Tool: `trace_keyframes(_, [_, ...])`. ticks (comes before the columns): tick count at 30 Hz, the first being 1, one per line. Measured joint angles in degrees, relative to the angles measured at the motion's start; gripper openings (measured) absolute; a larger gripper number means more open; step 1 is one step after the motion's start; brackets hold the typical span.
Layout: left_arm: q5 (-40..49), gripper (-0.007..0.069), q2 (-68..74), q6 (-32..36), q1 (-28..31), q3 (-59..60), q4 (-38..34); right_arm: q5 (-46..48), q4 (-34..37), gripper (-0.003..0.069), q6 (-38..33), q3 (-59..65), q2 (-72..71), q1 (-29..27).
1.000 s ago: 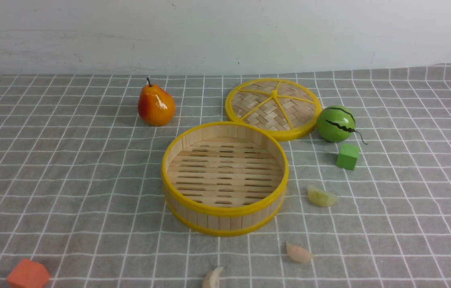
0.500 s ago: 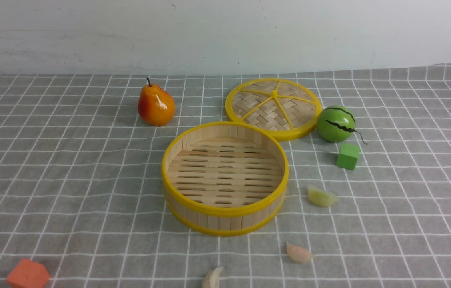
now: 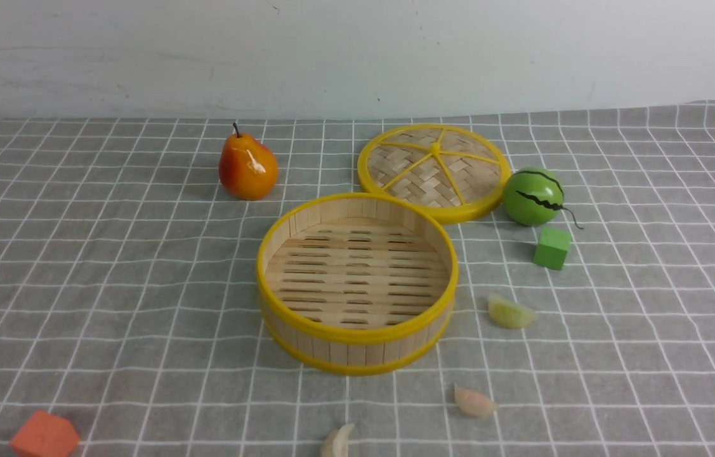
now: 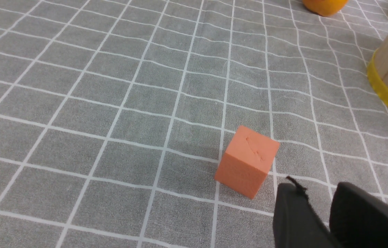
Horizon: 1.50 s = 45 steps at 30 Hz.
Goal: Put the dumplings into the steamer on the table with the grey tablecloth.
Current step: 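Reach for and grasp a dumpling on the table with the left gripper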
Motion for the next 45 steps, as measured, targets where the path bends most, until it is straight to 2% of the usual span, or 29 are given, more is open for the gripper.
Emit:
trace_keyframes(11, [-0.82,0.0165,0.00,-0.81,0.00,0.00,-1.34,-0.05,0.57,0.0240,0.00,0.00,0.00,0.00])
trace_keyframes(13, [-2.11,0.0165,0.00,-4.60,0.00,0.00,-6.95,-0.05,2.95,0.0240,0.43,0.00,0.00,0.00])
trace_keyframes(15, [-3.24,0.0166,0.00,-10.86,0.00,0.00,-16.24,-0.05,8.09,0.0240,2.71,0.00,0.00,0.00])
trace_keyframes(16, [-3.87,0.0168,0.00,-15.76,0.00,0.00,-23.56,0.01,14.22,0.0240,5.32,0.00,0.00,0.00])
trace_keyframes(20, [-4.52,0.0175,0.00,-27.21,0.00,0.00,-41.70,0.80,29.87,0.0240,12.88,0.24,0.00,0.00])
trace_keyframes(24, [-5.30,0.0181,0.00,-29.85,0.00,0.00,-48.22,-2.53,40.54,0.0240,15.22,0.52,0.00,0.00])
trace_keyframes(28, [-5.35,0.0185,0.00,-29.87,0.00,0.00,-51.16,-5.70,42.82,0.0240,15.17,0.52,0.00,0.00])
trace_keyframes(31, [-4.60,0.0188,0.00,-21.93,0.00,-1.89,-51.94,-8.46,43.30,0.0240,15.17,0.52,0.00,0.00])
trace_keyframes(34, [-4.04,0.0180,0.00,-6.69,0.00,-7.37,-51.82,-11.25,42.99,0.0240,13.37,0.52,0.00,0.00])
trace_keyframes(35, [-3.39,0.0167,0.56,-0.88,0.00,-9.67,-51.59,-11.63,42.77,0.0240,12.16,0.52,0.00,0.00])
trace_keyframes(37, [-1.93,0.0139,1.99,3.31,0.00,-12.19,-51.11,-11.64,42.42,0.0234,10.02,0.18,0.00,0.00])
trace_keyframes(38, [1.75,0.0081,7.40,9.61,0.00,-17.60,-48.72,-10.78,41.36,0.0211,5.96,-1.54,0.19,0.00])
trace_keyframes(39, [4.46,0.0041,11.04,11.83,0.00,-20.53,-46.74,-10.31,40.69,0.0179,3.32,-3.16,1.08,0.00])
trace_keyframes(40, [5.06,0.0033,11.04,11.83,0.00,-20.53,-46.74,-10.22,40.53,0.0173,2.75,-3.53,1.37,0.00])
trace_keyframes(41, [10.77,-0.0014,18.36,14.62,0.00,-26.23,-42.09,-9.23,38.97,0.0104,-2.52,-7.53,5.16,0.00])
trace_keyframes(42, [11.43,-0.0014,19.19,14.82,0.00,-26.88,-41.53,-9.08,38.77,0.0096,-3.15,-8.02,5.73,0.00])
trace_keyframes(43, [16.20,-0.0014,25.14,15.99,0.00,-31.66,-37.44,-7.84,37.63,0.0043,-7.50,-11.28,10.23,0.00])
trace_keyframes(45, [22.94,-0.0014,34.22,16.87,0.00,-38.40,-31.69,-4.36,35.39,-0.0013,-13.64,-18.19,17.96,0.00])
